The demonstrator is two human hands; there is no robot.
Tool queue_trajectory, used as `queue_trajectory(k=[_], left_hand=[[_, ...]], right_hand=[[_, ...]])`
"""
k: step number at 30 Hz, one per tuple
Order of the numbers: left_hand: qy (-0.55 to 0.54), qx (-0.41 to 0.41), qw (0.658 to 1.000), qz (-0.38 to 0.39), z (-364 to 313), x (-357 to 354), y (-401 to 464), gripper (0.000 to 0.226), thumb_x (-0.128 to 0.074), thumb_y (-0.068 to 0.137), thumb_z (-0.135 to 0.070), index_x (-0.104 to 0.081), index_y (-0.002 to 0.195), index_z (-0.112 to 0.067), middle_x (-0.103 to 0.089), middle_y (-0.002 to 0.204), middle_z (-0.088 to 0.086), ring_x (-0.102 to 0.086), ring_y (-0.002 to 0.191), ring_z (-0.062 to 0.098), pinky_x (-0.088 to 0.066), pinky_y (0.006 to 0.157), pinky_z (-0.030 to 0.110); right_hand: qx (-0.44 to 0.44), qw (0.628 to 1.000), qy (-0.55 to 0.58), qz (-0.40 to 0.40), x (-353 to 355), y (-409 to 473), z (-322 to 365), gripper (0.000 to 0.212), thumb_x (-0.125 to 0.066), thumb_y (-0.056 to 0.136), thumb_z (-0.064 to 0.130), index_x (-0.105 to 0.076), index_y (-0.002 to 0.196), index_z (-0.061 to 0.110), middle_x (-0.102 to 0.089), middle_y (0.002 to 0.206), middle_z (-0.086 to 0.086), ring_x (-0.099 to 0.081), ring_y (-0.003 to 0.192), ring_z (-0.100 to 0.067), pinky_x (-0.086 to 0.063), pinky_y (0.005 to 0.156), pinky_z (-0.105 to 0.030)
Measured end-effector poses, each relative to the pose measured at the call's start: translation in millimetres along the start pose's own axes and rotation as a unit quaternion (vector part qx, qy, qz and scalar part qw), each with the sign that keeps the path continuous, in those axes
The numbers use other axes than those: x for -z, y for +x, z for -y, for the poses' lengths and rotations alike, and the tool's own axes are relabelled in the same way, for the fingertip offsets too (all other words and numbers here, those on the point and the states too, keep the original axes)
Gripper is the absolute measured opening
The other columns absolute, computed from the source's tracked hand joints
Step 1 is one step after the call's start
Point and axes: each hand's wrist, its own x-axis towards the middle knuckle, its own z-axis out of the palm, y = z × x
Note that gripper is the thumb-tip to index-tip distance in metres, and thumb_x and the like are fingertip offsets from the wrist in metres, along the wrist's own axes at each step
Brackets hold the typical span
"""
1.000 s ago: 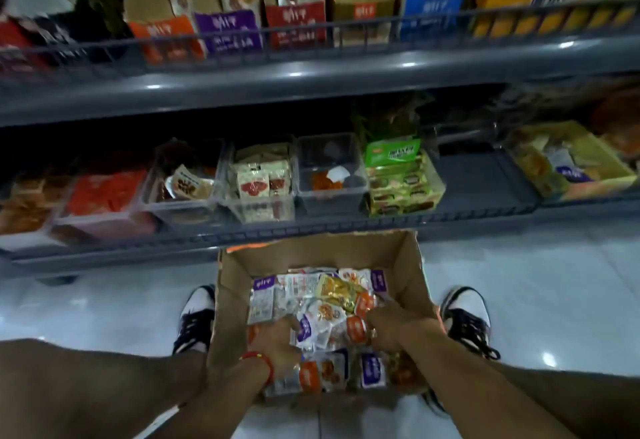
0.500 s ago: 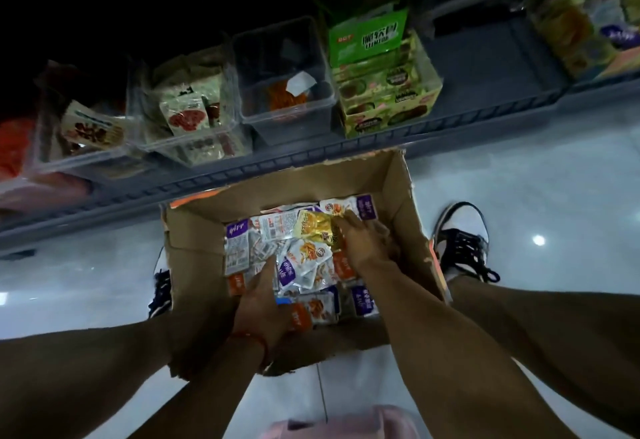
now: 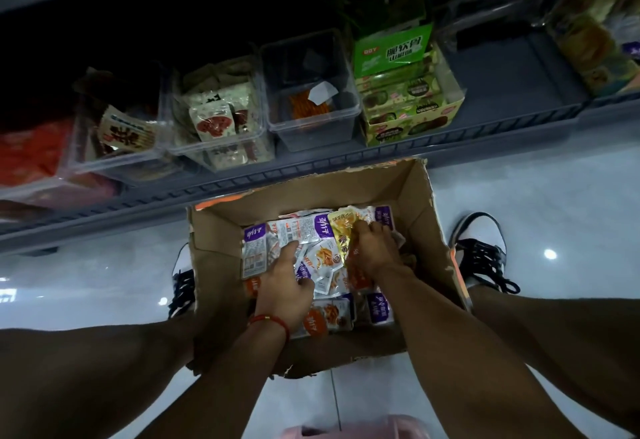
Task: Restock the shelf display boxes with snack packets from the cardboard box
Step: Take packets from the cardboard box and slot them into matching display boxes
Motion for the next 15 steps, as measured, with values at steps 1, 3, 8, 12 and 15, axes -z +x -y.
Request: queue_trajectory(k=[1,3,8,12,15], left_hand=[[-0.003,0.001,1.0,0.001,-1,2,-1,0.068,-0.061,0.094,-0.007,-0.035,0.153,-0.027,-0.057,0.142,0.007,-0.056,0.127,0.025,-0.048,0.107,0.041],[-0.006,0.001,1.0,0.003,-4,8,-2,0.069,-0.062,0.093,-0.007,-0.035,0.153,-0.028,-0.056,0.143,0.007,-0.055,0.128,0.025,-0.047,0.108,0.042],[-0.021,0.009,1.0,0.013,-9,29,2,0.066,-0.063,0.095,-0.01,-0.037,0.152,-0.03,-0.053,0.146,0.005,-0.057,0.121,0.018,-0.052,0.089,0.022],[-0.044,0.016,0.999,0.017,-8,39,4,0.062,-0.063,0.095,-0.011,-0.039,0.149,-0.03,-0.057,0.142,0.0,-0.059,0.098,0.006,-0.049,0.069,0.013],[-0.051,0.025,0.998,0.025,-10,44,3,0.059,-0.062,0.095,-0.012,-0.042,0.147,-0.029,-0.059,0.138,0.0,-0.055,0.107,0.01,-0.052,0.087,0.025]], right_hand=[[-0.012,1.0,0.005,0.006,0,2,4,0.082,-0.081,0.078,0.036,-0.036,0.145,0.022,-0.04,0.146,-0.014,-0.035,0.136,-0.035,-0.036,0.111,-0.054],[-0.038,0.999,0.008,0.007,-1,5,10,0.082,-0.078,0.08,0.039,-0.032,0.145,0.022,-0.04,0.146,-0.014,-0.034,0.137,-0.038,-0.036,0.11,-0.059],[-0.114,0.993,0.031,-0.002,-19,13,21,0.07,-0.068,0.085,0.024,-0.032,0.144,0.011,-0.043,0.146,-0.017,-0.037,0.14,-0.039,-0.031,0.115,-0.053],[-0.132,0.991,0.025,0.003,-28,16,19,0.062,-0.067,0.088,0.022,-0.038,0.142,0.011,-0.048,0.143,-0.016,-0.04,0.139,-0.039,-0.029,0.116,-0.054],[-0.068,0.998,-0.012,0.01,-23,11,15,0.029,-0.066,0.089,0.021,-0.064,0.117,0.019,-0.064,0.123,-0.01,-0.057,0.121,-0.032,-0.041,0.108,-0.051]])
